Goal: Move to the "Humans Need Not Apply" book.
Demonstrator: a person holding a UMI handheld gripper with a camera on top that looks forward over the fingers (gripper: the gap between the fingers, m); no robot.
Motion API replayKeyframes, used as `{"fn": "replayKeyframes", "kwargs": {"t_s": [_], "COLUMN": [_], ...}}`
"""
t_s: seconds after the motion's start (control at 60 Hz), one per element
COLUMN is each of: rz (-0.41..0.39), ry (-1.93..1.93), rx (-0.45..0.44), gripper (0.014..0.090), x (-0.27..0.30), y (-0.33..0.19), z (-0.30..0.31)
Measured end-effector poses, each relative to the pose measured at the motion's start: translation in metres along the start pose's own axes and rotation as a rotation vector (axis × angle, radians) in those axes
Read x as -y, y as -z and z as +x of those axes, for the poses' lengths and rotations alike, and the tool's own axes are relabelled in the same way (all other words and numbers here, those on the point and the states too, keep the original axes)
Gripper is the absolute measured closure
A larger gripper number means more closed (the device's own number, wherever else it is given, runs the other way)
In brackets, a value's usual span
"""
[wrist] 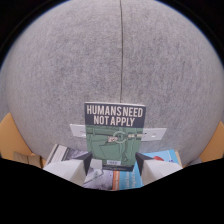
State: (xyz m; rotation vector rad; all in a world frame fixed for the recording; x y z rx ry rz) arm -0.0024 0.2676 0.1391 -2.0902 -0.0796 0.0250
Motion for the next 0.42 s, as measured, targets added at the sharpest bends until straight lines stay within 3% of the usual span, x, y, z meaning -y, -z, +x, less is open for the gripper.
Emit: {"fn": "replayKeyframes", "kwargs": {"t_s": [0.417], "rz": [-0.007], "ry": [-0.006], "rx": [0.001], "gripper": [0.0176], "x": [-0.001], "y": [-0.017], "z": [0.002]}}
